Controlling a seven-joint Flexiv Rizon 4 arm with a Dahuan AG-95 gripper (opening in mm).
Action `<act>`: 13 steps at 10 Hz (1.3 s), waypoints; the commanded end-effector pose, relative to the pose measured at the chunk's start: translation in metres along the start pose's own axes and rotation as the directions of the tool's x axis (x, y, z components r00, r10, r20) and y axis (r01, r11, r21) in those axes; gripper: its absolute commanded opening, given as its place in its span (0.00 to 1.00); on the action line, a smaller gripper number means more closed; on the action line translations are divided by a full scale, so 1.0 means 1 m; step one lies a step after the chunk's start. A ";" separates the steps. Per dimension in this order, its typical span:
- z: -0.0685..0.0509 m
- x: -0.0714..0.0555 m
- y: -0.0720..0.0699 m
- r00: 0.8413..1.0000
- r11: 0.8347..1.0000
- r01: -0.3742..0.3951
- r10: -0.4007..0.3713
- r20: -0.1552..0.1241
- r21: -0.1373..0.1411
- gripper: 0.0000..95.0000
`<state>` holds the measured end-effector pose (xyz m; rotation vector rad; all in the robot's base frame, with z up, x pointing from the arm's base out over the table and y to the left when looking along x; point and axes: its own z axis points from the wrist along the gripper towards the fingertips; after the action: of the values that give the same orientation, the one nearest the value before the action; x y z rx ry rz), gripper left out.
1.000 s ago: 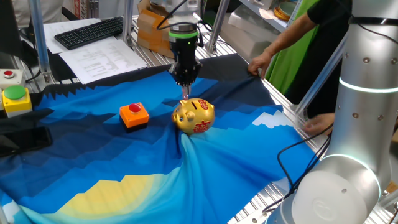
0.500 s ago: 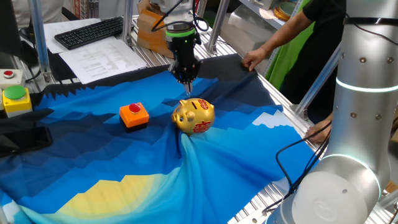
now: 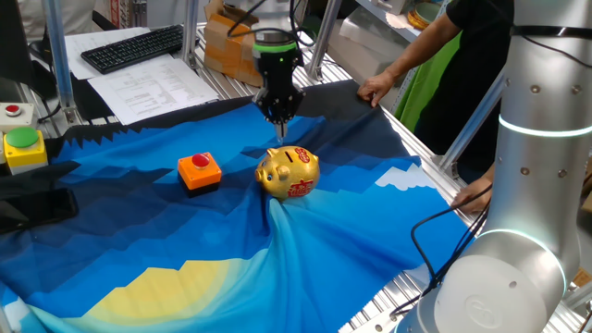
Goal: Drop coins into a piggy bank
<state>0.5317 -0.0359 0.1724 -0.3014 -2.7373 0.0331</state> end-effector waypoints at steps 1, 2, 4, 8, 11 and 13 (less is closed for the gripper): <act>0.001 0.002 0.000 1.000 1.000 -0.003 0.003 0.023 -0.006 0.00; 0.001 0.002 0.000 1.000 1.000 0.005 -0.005 0.025 -0.005 0.00; 0.006 0.002 -0.005 0.999 0.999 0.042 -0.042 0.033 0.016 0.00; 0.012 0.002 -0.015 0.997 0.994 0.065 -0.069 0.044 0.092 0.00; 0.022 0.003 -0.034 0.997 0.994 0.068 -0.072 0.042 0.088 0.00; 0.024 0.003 -0.032 0.998 0.998 0.036 -0.038 0.039 0.056 0.00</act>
<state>0.5122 -0.0659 0.1532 -0.1664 -2.7785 0.1613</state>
